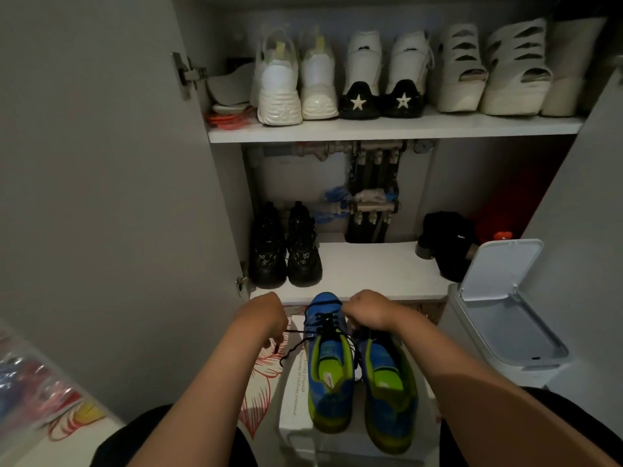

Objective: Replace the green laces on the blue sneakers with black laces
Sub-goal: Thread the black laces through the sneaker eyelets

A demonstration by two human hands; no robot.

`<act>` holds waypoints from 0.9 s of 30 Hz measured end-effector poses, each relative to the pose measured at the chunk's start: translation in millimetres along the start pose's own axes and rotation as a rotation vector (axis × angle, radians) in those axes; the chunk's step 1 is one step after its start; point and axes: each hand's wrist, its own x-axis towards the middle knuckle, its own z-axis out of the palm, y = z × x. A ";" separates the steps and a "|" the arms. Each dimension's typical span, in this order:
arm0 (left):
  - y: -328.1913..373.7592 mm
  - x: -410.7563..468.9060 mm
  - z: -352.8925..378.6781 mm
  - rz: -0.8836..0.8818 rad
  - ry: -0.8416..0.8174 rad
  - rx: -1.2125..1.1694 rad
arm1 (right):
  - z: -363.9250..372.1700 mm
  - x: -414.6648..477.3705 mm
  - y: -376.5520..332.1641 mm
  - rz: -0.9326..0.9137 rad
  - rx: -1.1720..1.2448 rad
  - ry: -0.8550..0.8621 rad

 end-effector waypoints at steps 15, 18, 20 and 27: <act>82.4 -40.3 -9.7 0.256 -0.187 -0.766 | -29.4 -57.5 -20.6 -0.227 0.685 0.159; 93.0 -42.2 -14.7 0.331 -0.262 -1.033 | -30.3 -66.1 -17.8 -0.239 0.688 0.162; 96.8 -42.6 -15.9 0.387 -0.377 -1.294 | -32.5 -70.7 -15.7 -0.240 0.687 0.165; 114.3 -40.9 -19.3 0.396 -0.213 -1.614 | -42.0 -84.7 11.0 -0.102 0.456 0.287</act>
